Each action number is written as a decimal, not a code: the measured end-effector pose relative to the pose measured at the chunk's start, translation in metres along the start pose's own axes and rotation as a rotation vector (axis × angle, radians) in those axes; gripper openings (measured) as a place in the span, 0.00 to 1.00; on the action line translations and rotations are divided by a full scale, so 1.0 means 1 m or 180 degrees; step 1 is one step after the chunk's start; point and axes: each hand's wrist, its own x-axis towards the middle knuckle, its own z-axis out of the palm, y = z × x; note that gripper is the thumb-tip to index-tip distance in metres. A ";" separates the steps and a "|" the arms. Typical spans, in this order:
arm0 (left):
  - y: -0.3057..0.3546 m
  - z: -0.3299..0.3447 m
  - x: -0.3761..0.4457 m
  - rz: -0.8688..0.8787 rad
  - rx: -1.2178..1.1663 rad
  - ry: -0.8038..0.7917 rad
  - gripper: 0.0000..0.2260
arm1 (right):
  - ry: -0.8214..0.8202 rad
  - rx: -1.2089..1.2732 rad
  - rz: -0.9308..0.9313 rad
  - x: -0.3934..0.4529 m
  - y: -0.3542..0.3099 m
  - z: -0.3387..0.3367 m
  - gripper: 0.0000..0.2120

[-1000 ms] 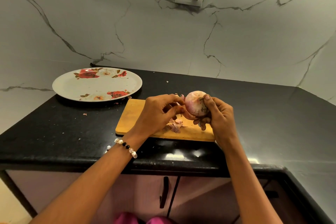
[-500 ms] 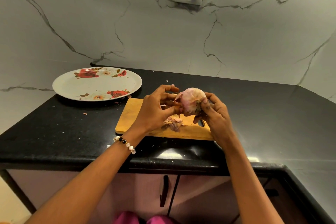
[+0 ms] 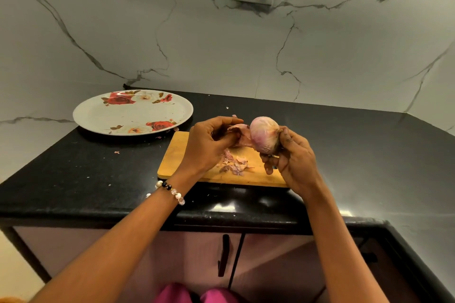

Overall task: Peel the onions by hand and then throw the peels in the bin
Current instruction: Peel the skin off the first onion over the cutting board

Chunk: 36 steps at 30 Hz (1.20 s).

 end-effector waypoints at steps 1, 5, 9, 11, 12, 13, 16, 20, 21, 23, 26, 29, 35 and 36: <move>0.000 0.001 0.000 0.0049 0.0034 0.0001 0.14 | 0.0032 0.0006 0.0033 0.001 0.000 0.000 0.17; -0.003 -0.002 0.001 0.0255 0.0416 0.0251 0.12 | 0.0526 0.0045 0.0258 0.002 -0.003 -0.005 0.19; -0.004 -0.008 0.002 0.0428 0.0714 0.0401 0.13 | 0.1091 0.0366 0.0097 0.003 -0.008 -0.014 0.20; -0.007 -0.004 0.001 0.0883 0.1128 0.0128 0.15 | 0.1216 0.0033 -0.0042 0.006 -0.004 -0.014 0.20; -0.010 -0.002 0.001 0.1069 0.1348 -0.0046 0.16 | 0.1254 -0.0139 -0.0065 0.008 -0.001 -0.014 0.21; -0.014 0.000 0.001 0.1169 0.1545 -0.0218 0.18 | 0.1292 -0.0258 -0.0059 0.009 0.002 -0.014 0.21; -0.020 0.004 0.000 0.1134 0.1898 -0.0626 0.27 | 0.1438 -0.0346 -0.0048 0.009 0.005 -0.017 0.20; -0.018 0.005 0.000 0.1265 0.2072 -0.0995 0.26 | 0.1435 -0.0355 -0.0144 0.009 0.004 -0.017 0.20; -0.019 0.004 0.000 0.1372 0.2157 -0.0973 0.24 | 0.1423 -0.0379 -0.0158 0.009 0.004 -0.017 0.20; -0.020 0.002 0.000 0.1496 0.2287 -0.0643 0.19 | 0.1414 -0.0413 -0.0186 0.010 0.005 -0.016 0.20; -0.020 0.000 0.000 0.1553 0.2451 0.0121 0.14 | 0.1424 -0.0529 -0.0221 0.010 0.006 -0.016 0.20; -0.018 -0.001 0.000 0.1482 0.2555 0.0389 0.14 | 0.1399 -0.0605 -0.0226 0.009 0.007 -0.016 0.19; -0.017 0.000 0.002 0.1197 0.2108 0.0138 0.18 | 0.1329 -0.0747 -0.0316 0.010 0.008 -0.016 0.17; -0.017 0.000 0.003 0.1227 0.2163 0.0126 0.18 | 0.1326 -0.0771 -0.0333 0.010 0.008 -0.016 0.17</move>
